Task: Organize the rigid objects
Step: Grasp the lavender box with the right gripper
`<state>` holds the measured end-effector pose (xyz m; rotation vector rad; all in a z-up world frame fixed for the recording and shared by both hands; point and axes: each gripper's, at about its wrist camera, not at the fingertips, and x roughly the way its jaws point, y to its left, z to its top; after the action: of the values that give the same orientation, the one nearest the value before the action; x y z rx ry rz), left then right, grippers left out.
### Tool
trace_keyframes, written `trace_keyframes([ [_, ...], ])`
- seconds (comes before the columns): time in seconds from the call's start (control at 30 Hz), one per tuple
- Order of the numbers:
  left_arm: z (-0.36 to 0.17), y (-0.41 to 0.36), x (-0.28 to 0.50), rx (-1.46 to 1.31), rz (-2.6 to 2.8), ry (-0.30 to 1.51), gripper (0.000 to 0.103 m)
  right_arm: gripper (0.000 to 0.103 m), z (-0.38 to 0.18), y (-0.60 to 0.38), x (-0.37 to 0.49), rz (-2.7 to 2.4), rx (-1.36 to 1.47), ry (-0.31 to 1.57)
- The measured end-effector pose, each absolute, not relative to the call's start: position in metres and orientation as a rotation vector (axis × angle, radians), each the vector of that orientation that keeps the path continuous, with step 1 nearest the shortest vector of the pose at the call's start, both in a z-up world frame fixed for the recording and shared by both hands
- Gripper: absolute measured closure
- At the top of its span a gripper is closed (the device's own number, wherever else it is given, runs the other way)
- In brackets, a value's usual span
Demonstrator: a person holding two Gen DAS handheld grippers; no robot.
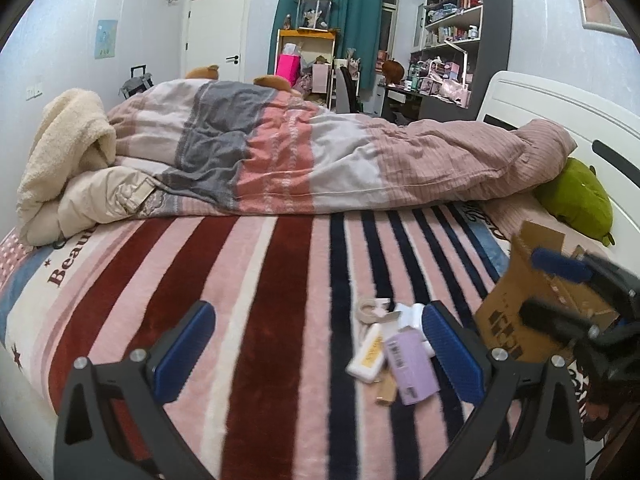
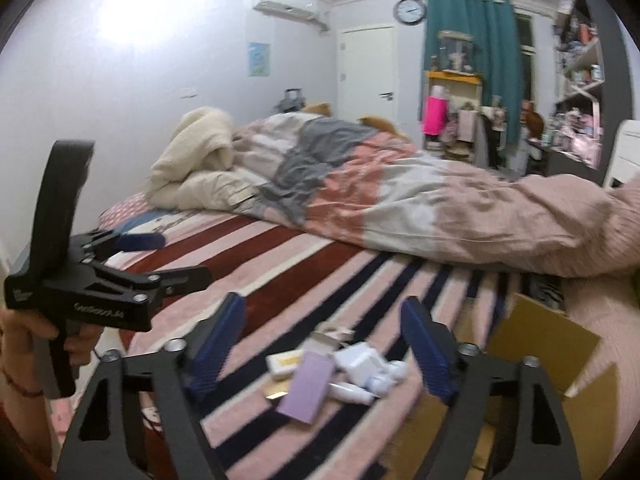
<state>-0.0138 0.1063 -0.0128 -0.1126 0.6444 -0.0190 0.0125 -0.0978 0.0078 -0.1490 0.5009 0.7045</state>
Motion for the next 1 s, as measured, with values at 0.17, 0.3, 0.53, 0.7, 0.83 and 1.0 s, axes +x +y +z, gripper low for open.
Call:
trace_keyframes([
  [0.17, -0.035, 0.127, -0.002, -0.104, -0.045, 0.682, 0.001, 0.045, -0.037, -0.053, 0.031, 0.791, -0.134, 0.673],
  [0.3, -0.05, 0.13, 0.003, -0.078, -0.074, 0.706, 0.001, 0.045, -0.081, -0.042, 0.049, 0.698, -0.102, 0.809],
  [0.53, -0.063, 0.129, 0.012, -0.081, -0.113, 0.731, 0.001, 0.045, -0.128, -0.049, 0.079, 0.572, -0.078, 0.948],
  [0.7, -0.062, 0.122, 0.01, -0.083, -0.148, 0.735, 0.001, 0.062, -0.144, -0.054, 0.088, 0.506, -0.071, 0.991],
  [0.83, -0.061, 0.117, 0.012, -0.075, -0.156, 0.745, 0.001, 0.07, -0.15, -0.056, 0.087, 0.548, -0.068, 1.0],
  [1.0, -0.049, 0.107, 0.015, -0.114, -0.253, 0.752, 0.001, 0.07, -0.125, -0.049, 0.074, 0.625, -0.127, 0.899],
])
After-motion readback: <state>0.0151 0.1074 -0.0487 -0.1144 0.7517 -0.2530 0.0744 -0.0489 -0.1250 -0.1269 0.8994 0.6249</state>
